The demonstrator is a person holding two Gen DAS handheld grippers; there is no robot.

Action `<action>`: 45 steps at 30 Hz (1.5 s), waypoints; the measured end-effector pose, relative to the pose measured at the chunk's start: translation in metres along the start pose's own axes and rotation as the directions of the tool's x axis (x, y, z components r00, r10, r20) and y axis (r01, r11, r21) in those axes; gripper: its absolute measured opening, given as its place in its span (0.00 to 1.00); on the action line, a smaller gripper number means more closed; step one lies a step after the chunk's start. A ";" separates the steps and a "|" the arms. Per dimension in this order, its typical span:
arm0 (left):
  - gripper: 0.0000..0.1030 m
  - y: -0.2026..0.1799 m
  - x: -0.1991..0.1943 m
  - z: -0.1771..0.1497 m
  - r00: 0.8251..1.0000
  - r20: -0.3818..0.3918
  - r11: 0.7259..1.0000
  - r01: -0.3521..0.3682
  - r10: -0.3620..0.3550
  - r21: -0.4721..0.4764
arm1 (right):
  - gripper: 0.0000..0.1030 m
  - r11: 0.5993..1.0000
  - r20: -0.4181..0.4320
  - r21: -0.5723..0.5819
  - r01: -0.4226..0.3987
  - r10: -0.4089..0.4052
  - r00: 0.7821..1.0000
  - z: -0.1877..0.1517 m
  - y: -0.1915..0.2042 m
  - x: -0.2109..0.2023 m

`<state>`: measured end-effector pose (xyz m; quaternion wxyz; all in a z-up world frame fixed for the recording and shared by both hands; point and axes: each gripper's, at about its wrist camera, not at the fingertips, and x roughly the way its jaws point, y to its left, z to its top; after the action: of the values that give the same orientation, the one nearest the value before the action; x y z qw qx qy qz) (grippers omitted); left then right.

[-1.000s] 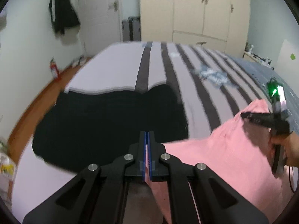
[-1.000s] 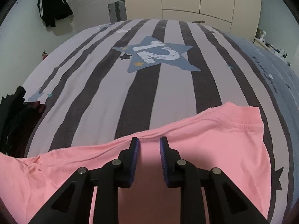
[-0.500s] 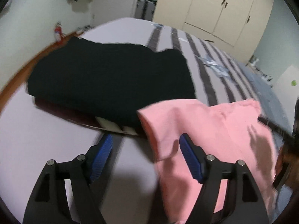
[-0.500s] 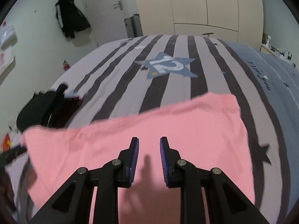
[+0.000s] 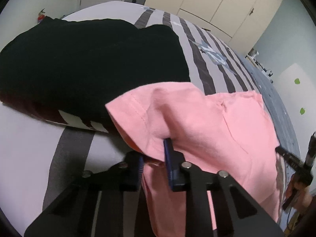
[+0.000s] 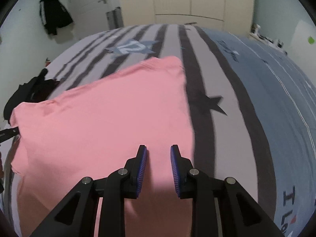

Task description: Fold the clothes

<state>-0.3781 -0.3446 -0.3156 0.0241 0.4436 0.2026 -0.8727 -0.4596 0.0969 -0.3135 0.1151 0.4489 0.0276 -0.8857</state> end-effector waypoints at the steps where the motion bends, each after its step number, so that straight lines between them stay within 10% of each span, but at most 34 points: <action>1: 0.10 -0.003 -0.003 0.000 1.000 0.008 1.000 -0.002 0.002 0.000 | 0.22 1.000 -0.004 0.003 0.001 -0.001 1.000 -0.002 -0.003 0.001; 10: 0.07 -0.070 -0.056 0.026 0.995 0.093 0.997 0.013 -0.021 0.081 | 0.22 0.999 0.012 0.024 -0.040 0.040 0.999 -0.001 -0.012 0.003; 21: 0.10 -0.289 -0.011 0.025 0.944 -0.080 0.929 0.329 -0.320 0.169 | 0.22 0.994 0.053 0.096 -0.061 0.056 0.997 0.003 -0.053 -0.037; 25: 0.24 -0.273 -0.027 0.013 0.955 -0.007 0.944 0.295 -0.297 0.146 | 0.22 0.993 0.056 0.091 -0.072 0.067 0.996 0.000 -0.057 -0.040; 31: 0.26 -0.194 -0.029 -0.009 0.999 0.015 0.992 0.034 -0.036 0.125 | 0.22 0.993 0.058 0.081 -0.089 0.085 0.995 -0.005 -0.061 -0.043; 45: 0.26 -0.162 0.021 -0.047 0.986 -0.089 0.979 -0.125 0.140 0.159 | 0.26 0.990 -0.022 0.018 -0.140 0.140 0.990 -0.017 -0.025 -0.006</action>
<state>-0.3908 -0.1760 -0.3030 0.0381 0.4998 0.1060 -0.8588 -0.4484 0.1247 -0.3205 0.1730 0.4610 -0.0099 -0.8703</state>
